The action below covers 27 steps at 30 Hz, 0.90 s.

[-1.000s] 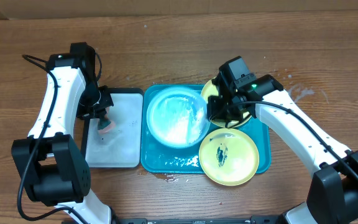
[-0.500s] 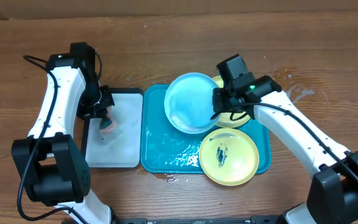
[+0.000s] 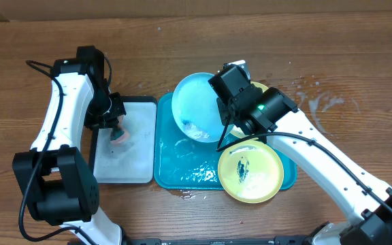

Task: Clean dirty plates on tray and stack at the side
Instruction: 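Lift the white plate with the right gripper and carry it right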

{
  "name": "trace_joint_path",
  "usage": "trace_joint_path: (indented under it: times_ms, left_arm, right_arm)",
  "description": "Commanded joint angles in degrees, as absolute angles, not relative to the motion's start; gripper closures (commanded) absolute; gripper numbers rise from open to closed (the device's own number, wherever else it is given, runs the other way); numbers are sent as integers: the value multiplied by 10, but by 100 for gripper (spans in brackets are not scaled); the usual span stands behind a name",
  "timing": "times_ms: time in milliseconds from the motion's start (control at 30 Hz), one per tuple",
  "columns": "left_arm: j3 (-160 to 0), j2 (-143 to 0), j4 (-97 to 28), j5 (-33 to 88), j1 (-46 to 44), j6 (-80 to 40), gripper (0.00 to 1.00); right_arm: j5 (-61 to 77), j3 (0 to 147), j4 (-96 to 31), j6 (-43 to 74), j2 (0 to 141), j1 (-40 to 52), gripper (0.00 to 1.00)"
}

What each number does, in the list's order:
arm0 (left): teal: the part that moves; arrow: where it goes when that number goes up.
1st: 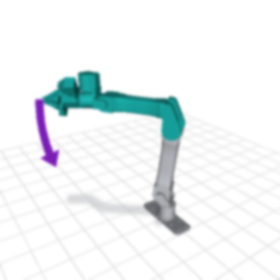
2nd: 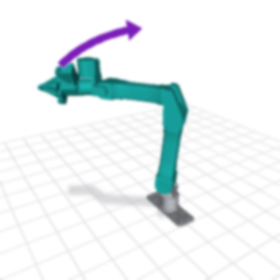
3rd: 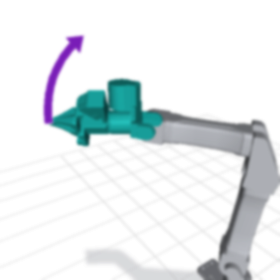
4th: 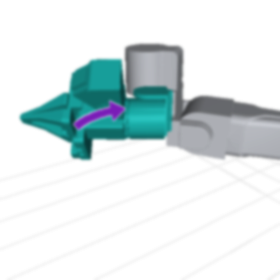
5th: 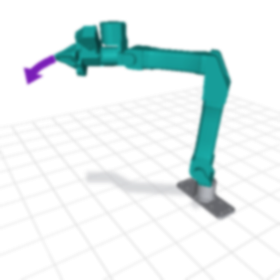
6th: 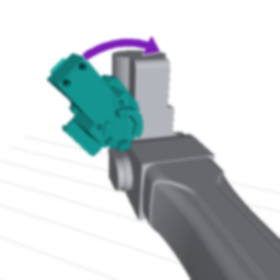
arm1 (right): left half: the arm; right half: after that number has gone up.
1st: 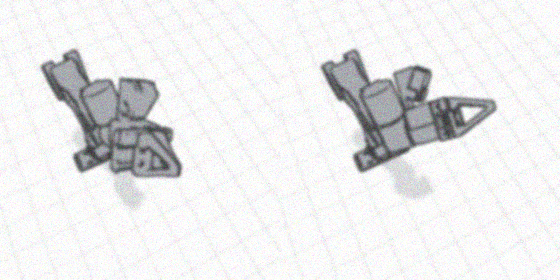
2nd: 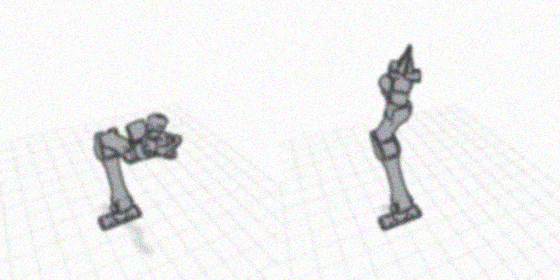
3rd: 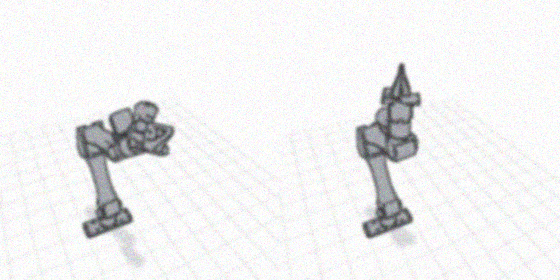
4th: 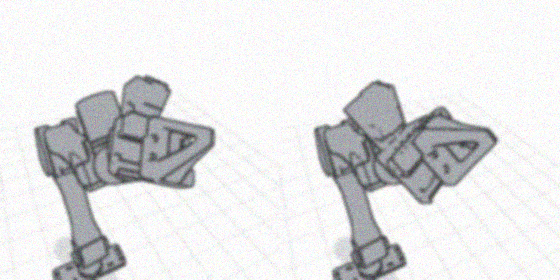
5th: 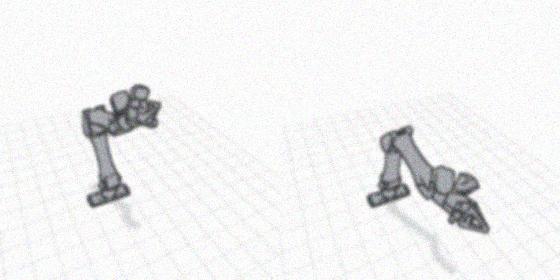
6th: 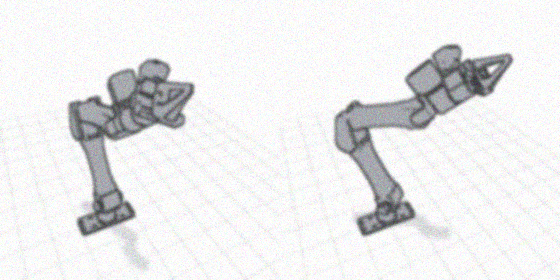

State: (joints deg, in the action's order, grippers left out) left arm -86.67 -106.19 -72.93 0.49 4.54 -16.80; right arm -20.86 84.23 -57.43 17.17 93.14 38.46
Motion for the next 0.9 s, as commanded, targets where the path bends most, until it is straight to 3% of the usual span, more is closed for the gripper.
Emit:
trace_joint_path:
  times_ms: [0,867]
  left_arm:
    - [-863,-1067,-725,15,45,-151,96]
    - [-863,-1067,-711,15,45,-148,96]
  right_arm:
    - [-274,895,-590,160,914,403,96]
    - [-752,923,-715,66,914,677,96]
